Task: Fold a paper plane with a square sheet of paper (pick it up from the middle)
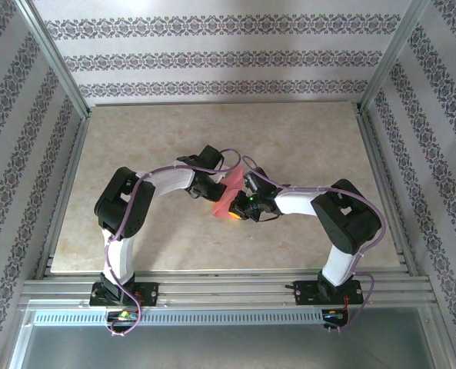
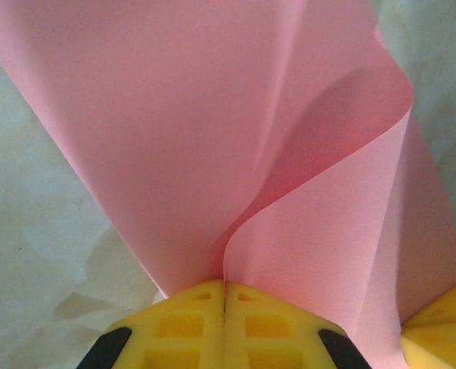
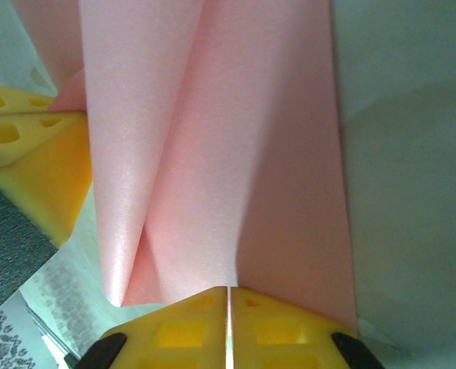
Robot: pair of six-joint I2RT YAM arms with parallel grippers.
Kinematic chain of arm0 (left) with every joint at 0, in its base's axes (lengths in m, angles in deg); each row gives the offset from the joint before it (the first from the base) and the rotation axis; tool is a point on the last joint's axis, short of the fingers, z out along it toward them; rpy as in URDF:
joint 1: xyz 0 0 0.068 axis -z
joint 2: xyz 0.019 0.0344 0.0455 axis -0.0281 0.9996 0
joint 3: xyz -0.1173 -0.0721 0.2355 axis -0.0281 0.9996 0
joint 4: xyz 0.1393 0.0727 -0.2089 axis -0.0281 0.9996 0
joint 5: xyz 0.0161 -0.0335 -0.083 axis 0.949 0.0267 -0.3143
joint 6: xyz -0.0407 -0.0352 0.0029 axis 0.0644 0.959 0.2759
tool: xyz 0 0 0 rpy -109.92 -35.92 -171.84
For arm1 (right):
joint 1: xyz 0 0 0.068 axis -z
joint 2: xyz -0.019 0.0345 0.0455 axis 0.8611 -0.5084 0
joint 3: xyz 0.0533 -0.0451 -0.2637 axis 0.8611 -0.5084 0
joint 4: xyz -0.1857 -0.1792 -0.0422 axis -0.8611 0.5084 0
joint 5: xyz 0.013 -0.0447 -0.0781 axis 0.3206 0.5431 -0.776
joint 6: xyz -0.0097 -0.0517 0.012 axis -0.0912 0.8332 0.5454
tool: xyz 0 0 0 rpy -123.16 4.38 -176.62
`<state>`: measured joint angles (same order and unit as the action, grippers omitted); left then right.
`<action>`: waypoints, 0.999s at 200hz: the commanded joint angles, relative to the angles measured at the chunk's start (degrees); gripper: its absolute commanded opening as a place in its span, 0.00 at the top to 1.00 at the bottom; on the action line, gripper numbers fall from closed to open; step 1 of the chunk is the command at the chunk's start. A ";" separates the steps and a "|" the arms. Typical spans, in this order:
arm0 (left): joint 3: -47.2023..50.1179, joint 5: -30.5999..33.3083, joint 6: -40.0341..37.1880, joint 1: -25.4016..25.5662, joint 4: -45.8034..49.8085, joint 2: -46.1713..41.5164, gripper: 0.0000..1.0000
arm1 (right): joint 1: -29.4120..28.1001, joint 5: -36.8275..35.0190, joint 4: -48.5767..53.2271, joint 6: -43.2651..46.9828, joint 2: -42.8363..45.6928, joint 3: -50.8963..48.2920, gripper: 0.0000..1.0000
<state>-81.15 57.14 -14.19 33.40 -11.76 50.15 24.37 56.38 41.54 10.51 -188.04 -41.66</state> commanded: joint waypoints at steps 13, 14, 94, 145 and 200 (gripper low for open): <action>1.17 2.15 2.02 -0.84 2.92 -0.88 0.99 | 1.09 0.29 -2.56 2.14 9.01 -0.14 0.78; 1.19 2.20 2.18 -0.80 2.88 -0.88 0.99 | 1.12 0.21 -2.59 2.23 9.23 -0.16 0.78; 5.09 2.57 11.26 -0.87 0.59 -3.03 0.99 | 1.41 -2.33 -14.20 -1.02 8.30 -3.25 0.84; 5.79 2.52 13.35 -1.03 -0.43 -2.63 0.99 | 1.02 -1.99 -15.30 -1.84 1.47 1.47 0.93; 6.06 2.23 13.15 -1.20 -0.57 -2.76 0.99 | 1.07 -2.18 -15.54 -2.14 -2.49 3.23 0.94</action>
<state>-76.86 58.41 -1.91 33.33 -13.53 47.44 25.55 54.83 27.18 8.72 -188.72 -40.28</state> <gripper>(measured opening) 0.063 0.065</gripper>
